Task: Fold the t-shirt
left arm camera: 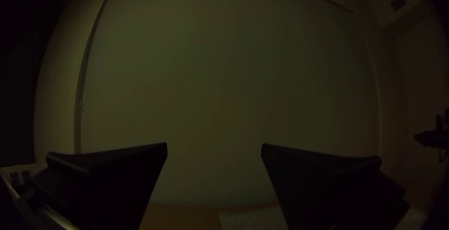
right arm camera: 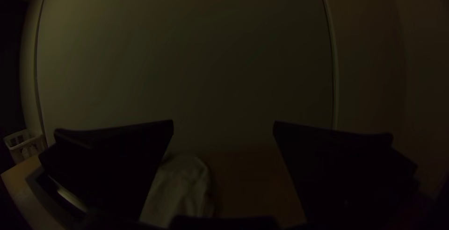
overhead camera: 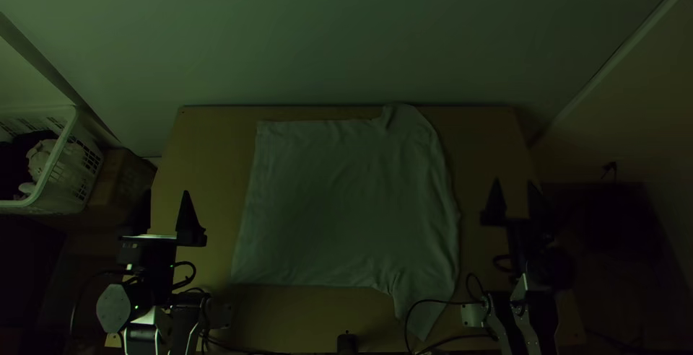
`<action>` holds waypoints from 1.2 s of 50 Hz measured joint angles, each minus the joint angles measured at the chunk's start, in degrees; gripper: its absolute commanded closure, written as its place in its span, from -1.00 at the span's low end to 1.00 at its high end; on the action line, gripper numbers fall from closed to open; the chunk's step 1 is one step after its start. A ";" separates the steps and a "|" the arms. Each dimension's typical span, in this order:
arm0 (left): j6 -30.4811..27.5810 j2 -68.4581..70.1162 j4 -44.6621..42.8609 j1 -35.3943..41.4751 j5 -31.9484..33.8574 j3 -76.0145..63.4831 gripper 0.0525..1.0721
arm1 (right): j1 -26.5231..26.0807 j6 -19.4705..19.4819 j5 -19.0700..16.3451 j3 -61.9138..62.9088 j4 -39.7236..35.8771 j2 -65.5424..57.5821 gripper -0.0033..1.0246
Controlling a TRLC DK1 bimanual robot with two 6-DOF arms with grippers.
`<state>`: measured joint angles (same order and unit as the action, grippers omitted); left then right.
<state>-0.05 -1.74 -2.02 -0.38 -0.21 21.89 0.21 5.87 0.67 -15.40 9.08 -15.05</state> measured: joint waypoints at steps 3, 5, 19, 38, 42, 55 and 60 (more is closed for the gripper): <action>0.02 -12.85 -2.75 0.37 0.09 6.58 -0.90 | 0.00 -0.68 -0.02 -3.32 1.60 -5.33 -0.91; 0.02 -21.92 -3.48 0.22 -0.02 10.99 -0.90 | 0.00 -1.29 0.00 -5.57 2.78 -8.96 -0.91; 0.02 -49.07 0.26 0.57 0.20 19.41 -0.90 | -0.39 -3.39 0.00 -22.43 4.63 -32.02 -0.91; 0.68 -65.64 0.24 3.02 0.20 36.96 -0.90 | -0.37 -3.41 -0.02 -39.10 4.79 -52.35 -0.91; 1.09 -67.06 0.31 3.02 0.20 38.01 -0.90 | -0.35 -3.39 0.00 -39.85 4.63 -54.03 -0.91; 1.55 -69.35 0.72 3.02 0.17 41.88 -0.90 | -0.31 -3.39 0.00 -41.40 3.82 -56.50 -0.91; 1.55 -70.47 1.03 3.02 0.17 43.04 -0.90 | -0.20 -3.34 0.00 -42.88 3.37 -57.55 -0.91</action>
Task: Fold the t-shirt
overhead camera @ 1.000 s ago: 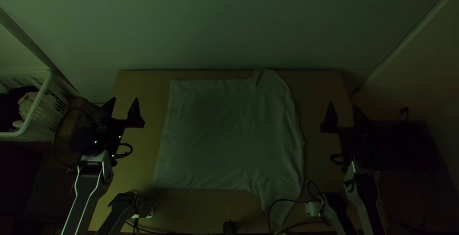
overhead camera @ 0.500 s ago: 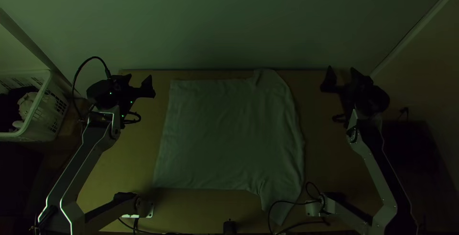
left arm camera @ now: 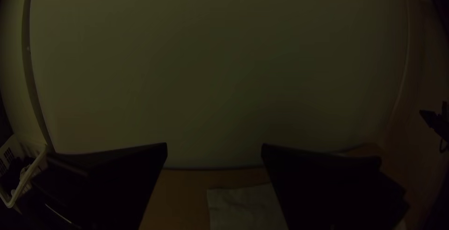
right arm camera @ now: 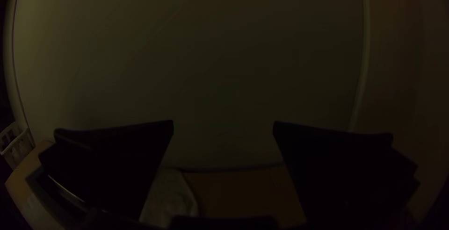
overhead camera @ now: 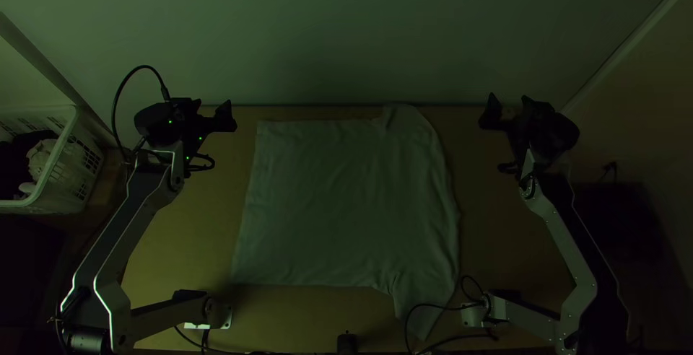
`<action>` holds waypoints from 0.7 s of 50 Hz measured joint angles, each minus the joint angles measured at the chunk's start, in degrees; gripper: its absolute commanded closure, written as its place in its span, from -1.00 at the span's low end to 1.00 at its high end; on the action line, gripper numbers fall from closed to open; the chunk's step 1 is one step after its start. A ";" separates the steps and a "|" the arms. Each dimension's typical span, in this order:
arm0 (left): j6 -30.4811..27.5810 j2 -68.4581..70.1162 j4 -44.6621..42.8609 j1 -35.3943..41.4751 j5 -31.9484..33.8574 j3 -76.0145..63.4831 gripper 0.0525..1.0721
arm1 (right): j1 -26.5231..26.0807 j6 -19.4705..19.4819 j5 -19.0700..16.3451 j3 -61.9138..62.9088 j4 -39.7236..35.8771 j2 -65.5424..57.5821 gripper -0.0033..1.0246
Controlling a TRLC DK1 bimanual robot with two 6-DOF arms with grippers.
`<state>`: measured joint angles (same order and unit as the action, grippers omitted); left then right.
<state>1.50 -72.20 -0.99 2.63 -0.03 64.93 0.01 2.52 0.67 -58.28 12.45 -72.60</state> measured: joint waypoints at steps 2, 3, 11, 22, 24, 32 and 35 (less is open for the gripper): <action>0.00 -0.59 0.17 0.00 0.00 0.37 -0.90 | 0.28 0.00 0.07 -0.61 -0.52 -0.48 -0.91; 0.00 -0.96 0.57 0.00 0.00 0.66 -0.90 | 0.37 0.00 0.17 -0.92 -0.92 -0.72 -0.91; 0.00 -4.00 2.60 0.04 0.00 2.23 -0.90 | 1.20 0.44 1.14 -1.84 -1.64 -2.12 -0.91; 0.00 -7.91 3.91 0.57 0.02 5.51 -0.90 | 1.75 0.44 1.51 -3.23 -2.89 -5.16 -0.91; 0.00 -8.76 4.50 0.61 0.02 6.36 -0.90 | 1.88 0.44 1.49 -3.56 -2.97 -5.90 -0.91; 0.90 -13.35 7.21 0.63 0.02 10.12 -0.90 | 2.62 0.83 1.49 -6.23 -4.39 -10.21 -0.91; 1.16 -15.30 8.55 0.70 0.02 11.54 -0.90 | 2.62 1.53 1.51 -8.02 -5.92 -12.26 -0.91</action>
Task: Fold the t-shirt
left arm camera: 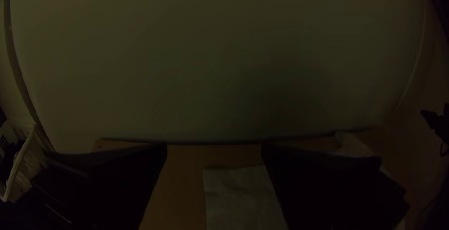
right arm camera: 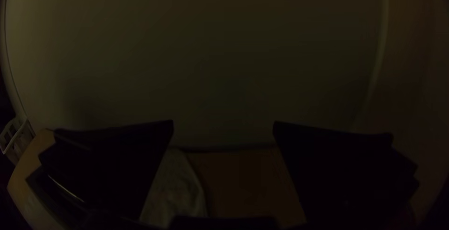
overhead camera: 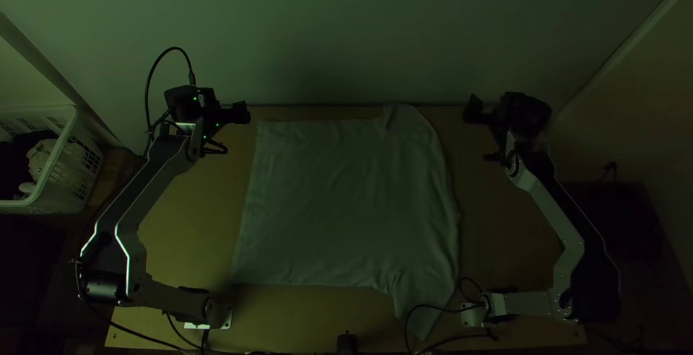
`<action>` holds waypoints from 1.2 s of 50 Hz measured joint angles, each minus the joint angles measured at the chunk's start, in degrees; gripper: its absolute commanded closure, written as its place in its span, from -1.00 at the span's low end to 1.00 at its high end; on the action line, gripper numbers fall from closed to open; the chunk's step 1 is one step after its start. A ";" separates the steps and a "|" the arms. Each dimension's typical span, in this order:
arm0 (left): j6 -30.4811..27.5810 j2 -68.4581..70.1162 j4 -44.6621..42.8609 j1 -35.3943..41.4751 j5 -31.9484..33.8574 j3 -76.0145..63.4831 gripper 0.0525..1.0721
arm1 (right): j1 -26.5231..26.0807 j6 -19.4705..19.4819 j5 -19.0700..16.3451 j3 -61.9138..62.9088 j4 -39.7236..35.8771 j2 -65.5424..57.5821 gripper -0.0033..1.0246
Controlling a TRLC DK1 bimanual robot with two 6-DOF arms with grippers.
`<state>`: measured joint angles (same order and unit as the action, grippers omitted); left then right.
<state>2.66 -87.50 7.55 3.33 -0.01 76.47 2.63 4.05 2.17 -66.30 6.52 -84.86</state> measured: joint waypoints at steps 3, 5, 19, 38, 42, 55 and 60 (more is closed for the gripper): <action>0.35 -2.03 1.42 0.13 0.00 1.49 -0.90 | 0.00 0.37 -0.02 -2.16 -1.84 -2.16 -0.91; 0.37 -3.50 2.25 0.22 0.00 2.69 -0.90 | 0.00 0.68 0.00 -3.56 -3.19 -3.54 -0.91; 0.57 -13.22 7.61 0.81 0.00 13.49 -0.89 | 0.00 3.23 -0.02 -10.95 -8.37 -10.95 -0.91; 1.40 -28.50 15.41 0.55 -0.09 26.14 -0.76 | 0.37 4.57 -0.02 -13.70 -8.63 -15.65 -0.91; 1.42 -31.21 16.63 0.39 -0.48 28.04 -0.75 | 0.37 4.74 -0.02 -13.86 -8.70 -16.28 -0.91; 1.42 -37.16 18.05 -0.20 -1.88 31.41 -0.65 | 1.07 6.05 -0.22 -14.78 -8.83 -19.08 -0.91; 1.40 -39.26 18.99 -0.24 -2.47 33.03 -0.65 | 1.11 6.67 -0.24 -15.13 -9.18 -20.02 -0.91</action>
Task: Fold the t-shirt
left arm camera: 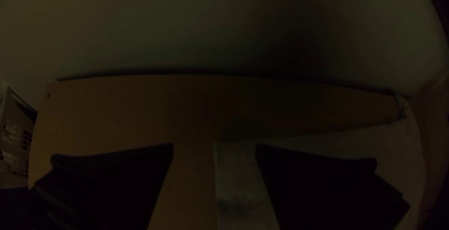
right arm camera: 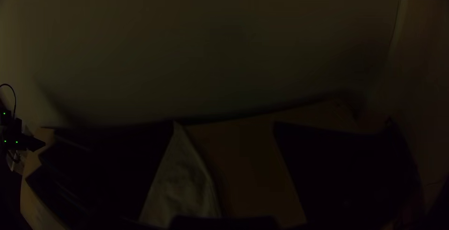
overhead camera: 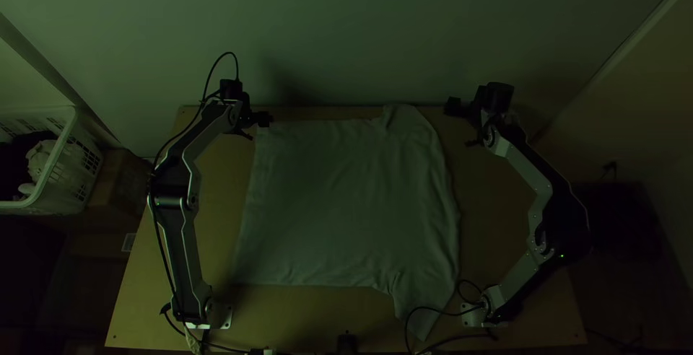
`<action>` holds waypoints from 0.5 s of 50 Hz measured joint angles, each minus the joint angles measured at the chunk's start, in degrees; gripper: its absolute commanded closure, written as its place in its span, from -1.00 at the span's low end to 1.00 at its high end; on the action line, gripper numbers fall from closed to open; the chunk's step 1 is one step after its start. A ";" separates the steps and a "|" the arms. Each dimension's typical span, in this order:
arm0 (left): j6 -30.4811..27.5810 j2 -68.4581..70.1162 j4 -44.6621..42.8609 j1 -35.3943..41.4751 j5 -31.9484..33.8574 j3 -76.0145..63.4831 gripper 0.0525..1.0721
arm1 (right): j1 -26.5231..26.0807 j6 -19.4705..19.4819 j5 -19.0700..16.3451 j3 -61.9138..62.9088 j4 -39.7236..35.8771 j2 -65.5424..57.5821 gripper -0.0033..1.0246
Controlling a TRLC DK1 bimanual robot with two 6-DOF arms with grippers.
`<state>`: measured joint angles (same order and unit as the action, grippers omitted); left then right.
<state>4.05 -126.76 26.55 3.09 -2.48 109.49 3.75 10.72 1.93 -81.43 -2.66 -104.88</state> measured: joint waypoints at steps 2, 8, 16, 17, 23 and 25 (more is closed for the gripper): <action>0.00 -0.68 0.00 0.00 -0.15 0.50 -0.65 | 0.00 0.20 0.00 -0.28 0.00 -0.35 -0.91; 0.00 -2.27 0.20 0.02 -0.20 1.33 -0.65 | 0.00 0.70 0.00 -1.22 -0.04 -1.16 -0.91; 0.00 -3.50 0.98 0.07 -0.57 1.70 -0.65 | 0.00 1.29 0.00 -4.04 -3.10 -2.47 -0.91; -0.02 -3.56 1.05 0.07 -0.61 1.70 -0.60 | 0.00 1.31 0.00 -4.46 -3.41 -2.64 -0.91; -0.26 -3.76 0.70 0.17 -1.11 1.75 0.17 | -0.02 1.49 0.02 -5.79 -4.48 -3.32 -0.91; -0.46 -3.82 0.35 0.17 -1.20 1.75 0.36 | 0.00 1.53 0.00 -6.25 -5.38 -3.48 -0.91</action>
<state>3.60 -130.58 26.89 3.27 -3.68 111.24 3.75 12.25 1.93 -87.68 -8.03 -108.36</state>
